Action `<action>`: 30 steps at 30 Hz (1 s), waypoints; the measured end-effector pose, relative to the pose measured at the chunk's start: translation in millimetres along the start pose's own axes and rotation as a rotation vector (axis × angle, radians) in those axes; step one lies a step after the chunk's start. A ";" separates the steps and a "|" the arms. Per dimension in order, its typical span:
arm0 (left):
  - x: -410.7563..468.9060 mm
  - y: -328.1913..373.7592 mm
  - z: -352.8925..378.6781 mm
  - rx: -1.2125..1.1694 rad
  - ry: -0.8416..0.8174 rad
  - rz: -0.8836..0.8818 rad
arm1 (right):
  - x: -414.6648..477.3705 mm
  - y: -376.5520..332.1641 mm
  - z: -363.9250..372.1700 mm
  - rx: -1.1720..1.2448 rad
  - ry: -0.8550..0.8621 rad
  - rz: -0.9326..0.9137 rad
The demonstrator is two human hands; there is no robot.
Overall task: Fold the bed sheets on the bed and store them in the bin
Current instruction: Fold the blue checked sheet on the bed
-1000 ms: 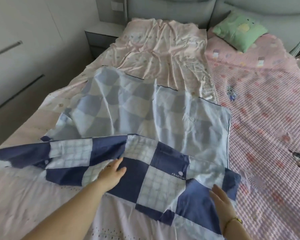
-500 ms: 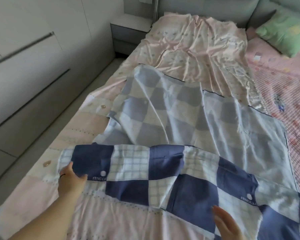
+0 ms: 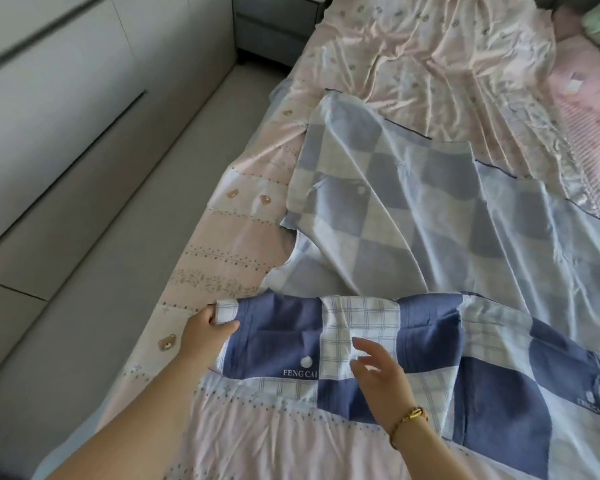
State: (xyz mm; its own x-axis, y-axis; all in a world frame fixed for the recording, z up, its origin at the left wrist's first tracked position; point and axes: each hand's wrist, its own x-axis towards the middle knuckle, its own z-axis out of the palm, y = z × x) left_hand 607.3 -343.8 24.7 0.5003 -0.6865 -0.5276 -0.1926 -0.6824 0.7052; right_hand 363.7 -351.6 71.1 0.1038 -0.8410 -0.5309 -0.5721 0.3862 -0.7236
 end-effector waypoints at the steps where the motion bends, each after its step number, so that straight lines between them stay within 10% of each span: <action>1: -7.1 5.7 -3.6 -0.010 -0.034 0.070 | 3.8 -7.3 7.1 -0.090 0.010 -0.046; 10: -60.2 40.5 -37.7 -0.091 -0.386 0.600 | 31.1 -104.6 46.9 -0.781 -0.380 -0.418; 16: -19.3 23.2 -49.3 0.033 -0.372 0.505 | 39.1 -91.3 10.8 -0.517 -0.330 -0.236; 23: 50.5 24.6 17.8 0.859 -0.640 0.728 | 38.4 -89.2 -29.3 -0.319 -0.239 -0.088; 30: 86.0 24.6 47.2 0.981 -0.545 0.687 | 46.4 -94.0 -47.7 -0.259 -0.056 -0.074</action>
State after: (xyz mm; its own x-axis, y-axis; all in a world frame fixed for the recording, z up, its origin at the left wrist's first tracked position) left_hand 605.7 -431.5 -25.6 -0.3029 -0.8192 -0.4870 -0.9140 0.1049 0.3920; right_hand 383.4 -445.0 135.4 0.1937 -0.8383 -0.5096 -0.7496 0.2086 -0.6282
